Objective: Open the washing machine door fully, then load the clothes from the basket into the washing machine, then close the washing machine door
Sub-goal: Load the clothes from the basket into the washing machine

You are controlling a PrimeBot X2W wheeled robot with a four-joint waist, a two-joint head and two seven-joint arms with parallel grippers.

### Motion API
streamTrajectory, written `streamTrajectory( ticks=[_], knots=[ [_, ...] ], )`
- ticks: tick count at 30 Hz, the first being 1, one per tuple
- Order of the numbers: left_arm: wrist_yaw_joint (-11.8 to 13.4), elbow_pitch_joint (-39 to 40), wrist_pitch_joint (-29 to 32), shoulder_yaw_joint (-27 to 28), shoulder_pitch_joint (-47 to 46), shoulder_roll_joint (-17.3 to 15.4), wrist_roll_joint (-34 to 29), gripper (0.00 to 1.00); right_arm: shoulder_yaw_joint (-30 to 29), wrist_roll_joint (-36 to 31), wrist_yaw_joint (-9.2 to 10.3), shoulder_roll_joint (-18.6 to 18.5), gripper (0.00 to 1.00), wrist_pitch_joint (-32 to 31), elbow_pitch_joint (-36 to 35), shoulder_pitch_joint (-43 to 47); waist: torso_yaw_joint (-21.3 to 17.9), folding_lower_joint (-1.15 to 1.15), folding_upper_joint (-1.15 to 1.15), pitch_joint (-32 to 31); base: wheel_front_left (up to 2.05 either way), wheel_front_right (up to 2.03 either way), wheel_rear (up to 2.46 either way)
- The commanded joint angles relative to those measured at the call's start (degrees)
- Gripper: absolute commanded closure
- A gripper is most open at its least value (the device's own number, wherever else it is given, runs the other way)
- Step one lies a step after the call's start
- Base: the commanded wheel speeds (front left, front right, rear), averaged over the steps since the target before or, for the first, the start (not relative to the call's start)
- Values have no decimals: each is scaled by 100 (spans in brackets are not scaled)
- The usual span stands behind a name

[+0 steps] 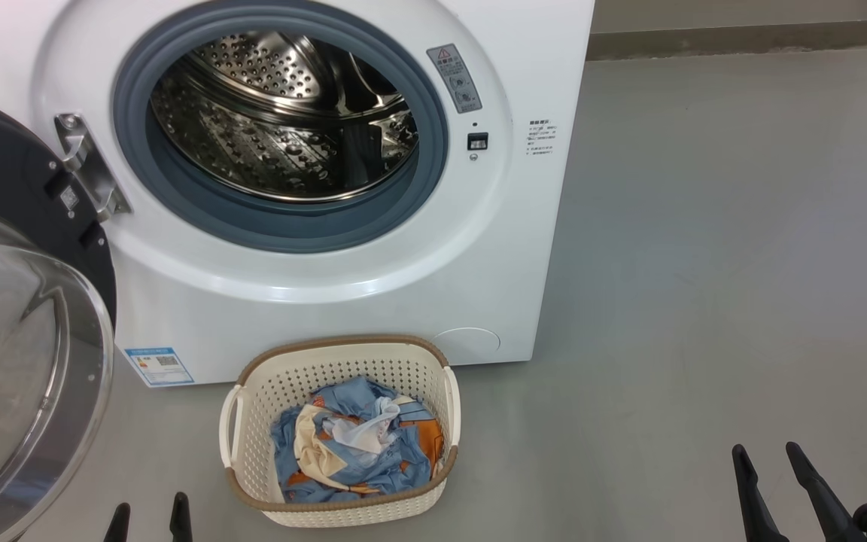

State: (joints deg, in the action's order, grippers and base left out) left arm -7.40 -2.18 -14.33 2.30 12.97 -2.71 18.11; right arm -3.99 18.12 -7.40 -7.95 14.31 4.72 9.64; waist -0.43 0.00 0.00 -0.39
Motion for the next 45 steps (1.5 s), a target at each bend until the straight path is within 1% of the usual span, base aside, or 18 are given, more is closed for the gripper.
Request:
streamTrajectory(
  ticks=[1, 8, 24, 45],
  knots=[
    [-9, 108, -67, 201, -115, -17, 4, 0, 158, -18, -9, -108, 0, 69, -116, -72, 1, 0, 0, 2, 0, 0, 0],
    [-9, 41, -67, 192, -119, -17, 6, 0, 159, -10, -9, -106, 0, 69, -118, -69, 8, 0, 0, 9, 41, -41, 0],
    [-9, 124, -67, 180, -139, -17, -77, 0, 148, -5, -9, -110, 0, 69, -136, -78, 24, 0, 0, 76, 117, -117, 0],
    [-9, 142, -67, 93, -122, -17, 62, 0, 190, 3, -9, -96, 0, 69, -141, -136, -18, 0, 0, 213, 6, -6, 0]
  ],
)
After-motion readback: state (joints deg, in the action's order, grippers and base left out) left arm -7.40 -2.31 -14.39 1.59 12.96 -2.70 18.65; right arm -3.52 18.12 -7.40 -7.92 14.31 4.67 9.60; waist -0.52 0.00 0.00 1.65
